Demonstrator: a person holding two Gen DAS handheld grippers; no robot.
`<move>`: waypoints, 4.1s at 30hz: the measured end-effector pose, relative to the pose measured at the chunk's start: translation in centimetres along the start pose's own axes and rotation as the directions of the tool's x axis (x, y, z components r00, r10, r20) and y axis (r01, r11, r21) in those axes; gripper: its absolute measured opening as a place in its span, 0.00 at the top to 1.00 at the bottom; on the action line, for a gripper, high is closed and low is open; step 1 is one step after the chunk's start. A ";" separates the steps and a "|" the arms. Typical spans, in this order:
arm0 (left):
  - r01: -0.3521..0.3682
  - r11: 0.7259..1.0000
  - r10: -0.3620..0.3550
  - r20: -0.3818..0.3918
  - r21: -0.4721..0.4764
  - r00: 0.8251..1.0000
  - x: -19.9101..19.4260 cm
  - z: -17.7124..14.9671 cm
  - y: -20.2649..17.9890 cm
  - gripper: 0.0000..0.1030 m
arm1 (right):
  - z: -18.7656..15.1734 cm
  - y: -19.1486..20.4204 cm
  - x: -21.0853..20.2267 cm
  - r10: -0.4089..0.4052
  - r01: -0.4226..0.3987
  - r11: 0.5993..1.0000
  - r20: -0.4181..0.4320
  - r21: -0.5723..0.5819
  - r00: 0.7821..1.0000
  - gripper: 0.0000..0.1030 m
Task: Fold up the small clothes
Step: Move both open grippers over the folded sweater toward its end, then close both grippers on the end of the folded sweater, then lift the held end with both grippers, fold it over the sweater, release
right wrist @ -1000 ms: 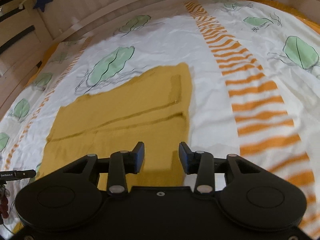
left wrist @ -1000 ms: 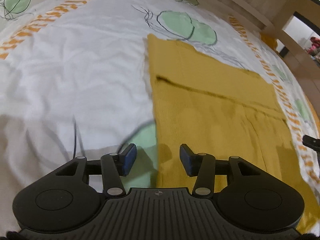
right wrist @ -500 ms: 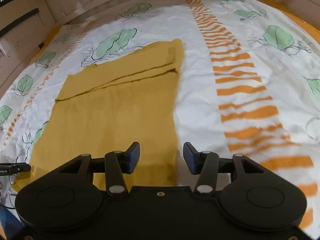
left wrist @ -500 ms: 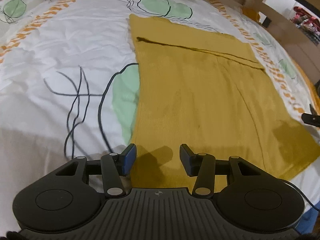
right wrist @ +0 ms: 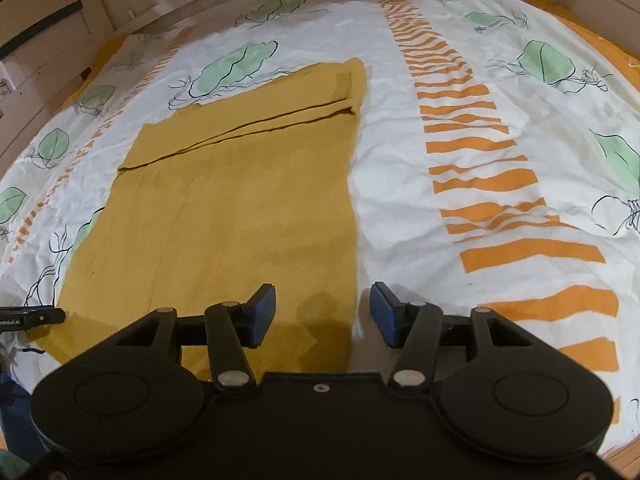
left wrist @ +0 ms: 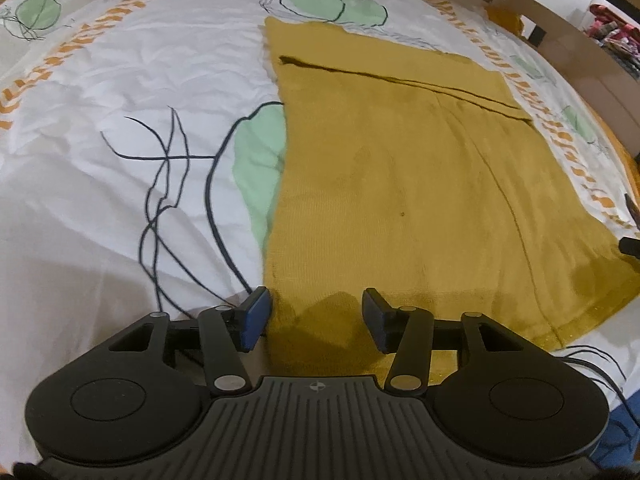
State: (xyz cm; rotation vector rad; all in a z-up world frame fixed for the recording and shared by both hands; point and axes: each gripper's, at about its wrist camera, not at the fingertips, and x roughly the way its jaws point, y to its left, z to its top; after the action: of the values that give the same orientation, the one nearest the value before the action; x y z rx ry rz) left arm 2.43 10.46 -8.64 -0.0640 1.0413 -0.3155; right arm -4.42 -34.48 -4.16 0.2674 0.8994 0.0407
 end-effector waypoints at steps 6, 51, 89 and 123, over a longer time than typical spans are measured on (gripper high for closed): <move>0.029 0.999 -0.028 -0.021 0.027 0.999 0.7 0.0 -0.5 0.36 | -0.4 0.6 0.3 0.025 -0.025 1.000 -0.018 -0.008 1.000 0.38; 0.073 0.994 -0.056 -0.199 0.077 0.978 -0.2 0.2 -0.4 0.44 | -0.2 1.0 0.4 0.081 -0.084 0.996 -0.102 -0.026 0.991 0.38; 0.301 0.927 -0.203 0.377 -0.223 0.904 -3.7 9.7 2.5 0.94 | 8.4 -0.7 0.4 0.344 -0.383 0.912 0.232 0.148 0.910 0.86; 0.107 0.913 0.047 0.363 -0.394 0.931 13.1 27.3 8.0 0.77 | 23.9 -5.6 21.4 -0.005 -0.102 0.937 0.307 0.333 0.952 0.76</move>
State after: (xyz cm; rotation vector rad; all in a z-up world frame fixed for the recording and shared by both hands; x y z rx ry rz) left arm 33.69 11.64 -7.40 -0.5017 0.7183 -0.1007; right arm 27.11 -41.85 -7.81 0.6088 0.5867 -0.1119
